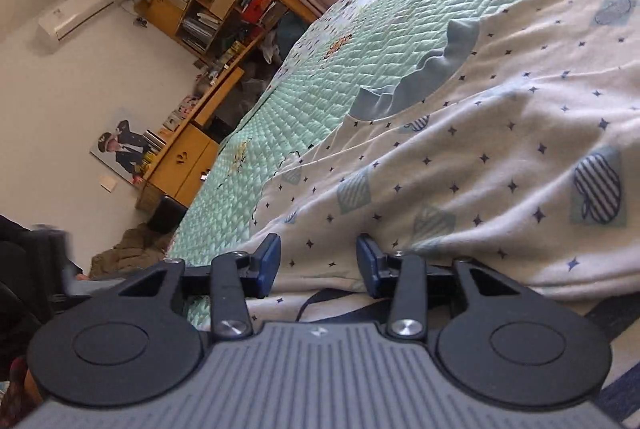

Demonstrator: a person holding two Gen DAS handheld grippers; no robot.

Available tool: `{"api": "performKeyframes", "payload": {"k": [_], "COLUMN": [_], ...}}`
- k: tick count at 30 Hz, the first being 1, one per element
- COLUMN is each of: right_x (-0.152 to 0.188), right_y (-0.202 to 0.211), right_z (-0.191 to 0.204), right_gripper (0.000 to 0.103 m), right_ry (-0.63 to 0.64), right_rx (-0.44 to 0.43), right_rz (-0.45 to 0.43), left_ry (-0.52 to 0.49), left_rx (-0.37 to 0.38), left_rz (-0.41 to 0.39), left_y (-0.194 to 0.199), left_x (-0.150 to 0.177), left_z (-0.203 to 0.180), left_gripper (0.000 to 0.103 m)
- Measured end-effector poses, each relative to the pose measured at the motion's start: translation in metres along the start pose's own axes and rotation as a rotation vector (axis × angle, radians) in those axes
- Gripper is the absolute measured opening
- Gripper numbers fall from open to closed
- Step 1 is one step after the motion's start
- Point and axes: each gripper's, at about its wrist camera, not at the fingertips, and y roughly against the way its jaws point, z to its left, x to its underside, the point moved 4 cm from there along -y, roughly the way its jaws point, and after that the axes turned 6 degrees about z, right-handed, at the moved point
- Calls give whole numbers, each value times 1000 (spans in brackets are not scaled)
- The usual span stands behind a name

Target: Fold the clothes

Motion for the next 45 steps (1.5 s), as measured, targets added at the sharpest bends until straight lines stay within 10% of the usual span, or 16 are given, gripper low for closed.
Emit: {"api": "performKeyframes", "payload": {"k": [10, 27, 39, 45], "right_x": [8, 3, -10, -14], "right_y": [5, 10, 47, 100], "right_z": [-6, -14, 16, 17], "right_gripper": [40, 57, 75, 78], "right_ry": [-10, -42, -32, 58], "right_rx": [-51, -227, -140, -23], "right_rz": [-20, -19, 28, -104], "left_ry": [377, -354, -571, -680], "left_rx": [414, 379, 368, 195], "left_rz": [-32, 18, 71, -23], "left_y": [21, -98, -88, -81], "left_x": [2, -139, -132, -136], "left_z": [73, -113, -144, -162], "left_gripper": [102, 95, 8, 7]}}
